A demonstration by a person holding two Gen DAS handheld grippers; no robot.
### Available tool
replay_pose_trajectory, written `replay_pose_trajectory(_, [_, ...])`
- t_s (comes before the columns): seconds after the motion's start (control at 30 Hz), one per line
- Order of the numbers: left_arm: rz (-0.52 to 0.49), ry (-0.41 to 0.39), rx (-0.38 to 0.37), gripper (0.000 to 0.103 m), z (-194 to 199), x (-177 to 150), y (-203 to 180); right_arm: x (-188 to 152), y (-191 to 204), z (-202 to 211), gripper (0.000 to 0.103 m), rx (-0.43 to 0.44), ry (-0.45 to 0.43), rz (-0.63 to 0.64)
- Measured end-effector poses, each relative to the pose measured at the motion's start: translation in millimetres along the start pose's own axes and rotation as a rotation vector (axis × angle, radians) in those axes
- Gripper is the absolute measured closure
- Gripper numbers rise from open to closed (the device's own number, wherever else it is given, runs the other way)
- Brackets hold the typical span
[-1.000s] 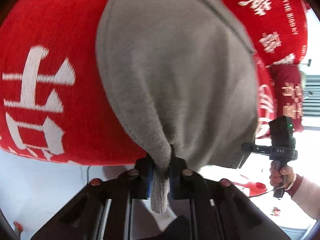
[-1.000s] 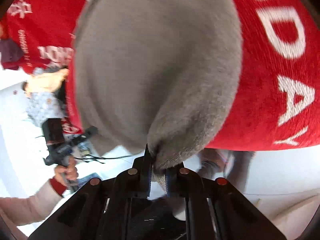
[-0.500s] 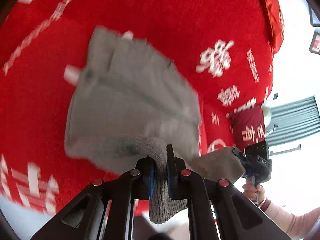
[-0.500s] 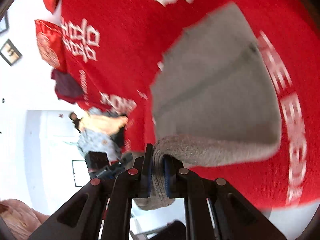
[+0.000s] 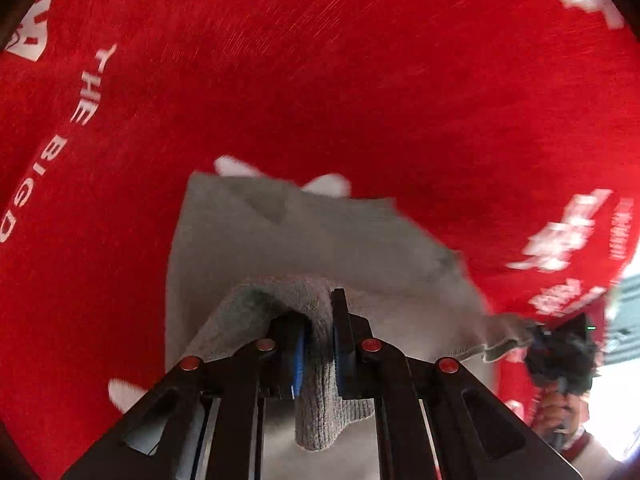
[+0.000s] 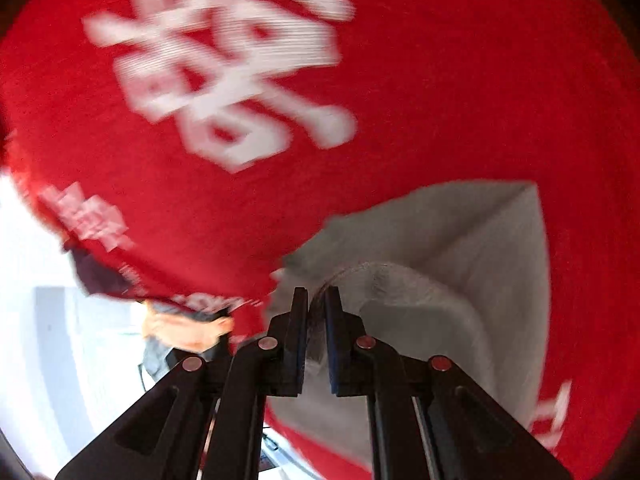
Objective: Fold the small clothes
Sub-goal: 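Carry the held hem over the collar with both tools and lower it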
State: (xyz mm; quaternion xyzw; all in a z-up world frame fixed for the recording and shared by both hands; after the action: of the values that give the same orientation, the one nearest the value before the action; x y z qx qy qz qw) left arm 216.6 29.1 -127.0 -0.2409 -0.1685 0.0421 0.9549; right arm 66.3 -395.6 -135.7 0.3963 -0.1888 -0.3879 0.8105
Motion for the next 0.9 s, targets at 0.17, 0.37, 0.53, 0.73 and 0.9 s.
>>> replay_pose_trajectory(0.17, [0.019,0.040,0.057,0.087,-14.7,4.1,6.9,11.7,-19.4,-24.5,0.089,-0.117,0.046,0.008])
replay_pose_trajectory(0.37, [-0.032,0.043,0.049,0.086,17.8,20.1,-9.5,7.0,3.8,-2.0,0.041,-0.204,0.033,0.142])
replay_pose_trajectory(0.53, [-0.089,0.054,0.024,0.055,32.1,22.8,-30.3,-2.8,19.9,5.0,0.041,-0.363,0.097,0.434])
replay_pose_trajectory(0.73, [-0.173,0.023,0.173,0.001,17.9,20.3,-47.2,-11.9,18.7,-25.7,0.041,-0.422,0.163,0.577])
replay_pose_trajectory(0.9, [-0.172,0.007,0.238,0.001,23.2,18.3,-34.5,-13.8,28.3,-20.0,0.041,-0.462,0.128,0.667])
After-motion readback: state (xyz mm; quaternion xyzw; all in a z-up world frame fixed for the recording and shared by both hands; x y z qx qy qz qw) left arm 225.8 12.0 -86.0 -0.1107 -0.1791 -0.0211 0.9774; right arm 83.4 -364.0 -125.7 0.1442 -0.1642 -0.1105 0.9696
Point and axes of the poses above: each gripper's, at about its wrist camera, not at the fingertips, and z roughly against the way its jaws point, y to its left, x to its top, the point moved 2 cm from there along -z, roughly the way its jaws point, and after that the axes turned 8 degrees about -y, right-handed, at the moved point
